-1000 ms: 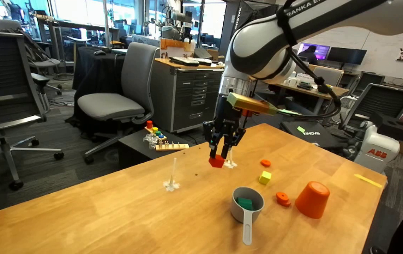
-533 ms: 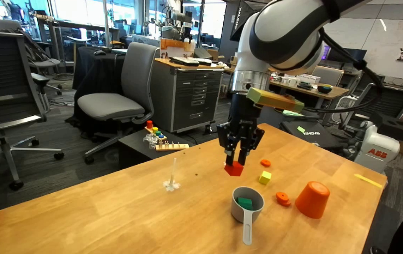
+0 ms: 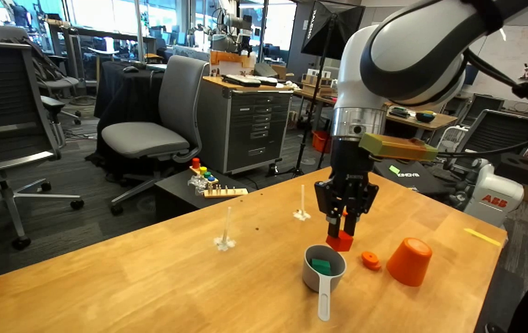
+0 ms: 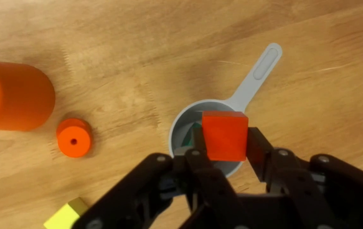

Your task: Put the blocks in the grey cup

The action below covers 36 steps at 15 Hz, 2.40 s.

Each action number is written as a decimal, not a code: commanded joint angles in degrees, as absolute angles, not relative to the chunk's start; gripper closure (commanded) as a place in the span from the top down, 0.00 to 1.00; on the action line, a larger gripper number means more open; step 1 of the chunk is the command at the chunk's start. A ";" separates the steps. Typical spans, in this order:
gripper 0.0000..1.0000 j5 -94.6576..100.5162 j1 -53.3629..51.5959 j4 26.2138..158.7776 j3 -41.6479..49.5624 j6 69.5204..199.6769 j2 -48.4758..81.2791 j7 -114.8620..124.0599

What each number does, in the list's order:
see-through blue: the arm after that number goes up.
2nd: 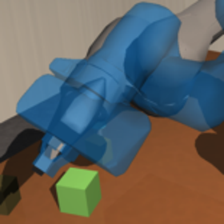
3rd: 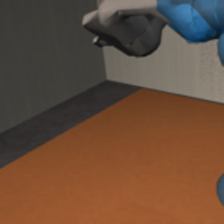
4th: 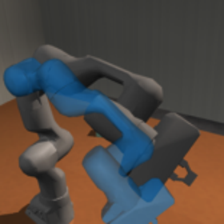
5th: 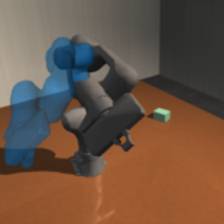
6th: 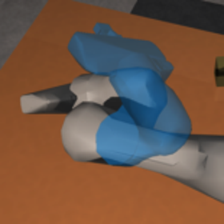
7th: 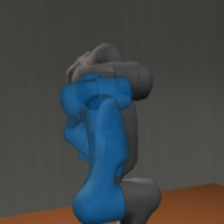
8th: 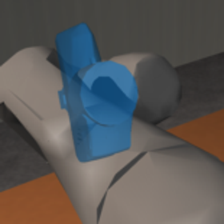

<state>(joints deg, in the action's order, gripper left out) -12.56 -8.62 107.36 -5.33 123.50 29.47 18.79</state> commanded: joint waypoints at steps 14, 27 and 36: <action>1.00 -3.55 -8.60 105.49 -2.05 125.34 31.99 12.27; 1.00 11.11 -8.29 95.76 2.47 119.54 38.66 11.90; 1.00 19.29 -10.49 94.33 4.14 118.01 43.00 11.24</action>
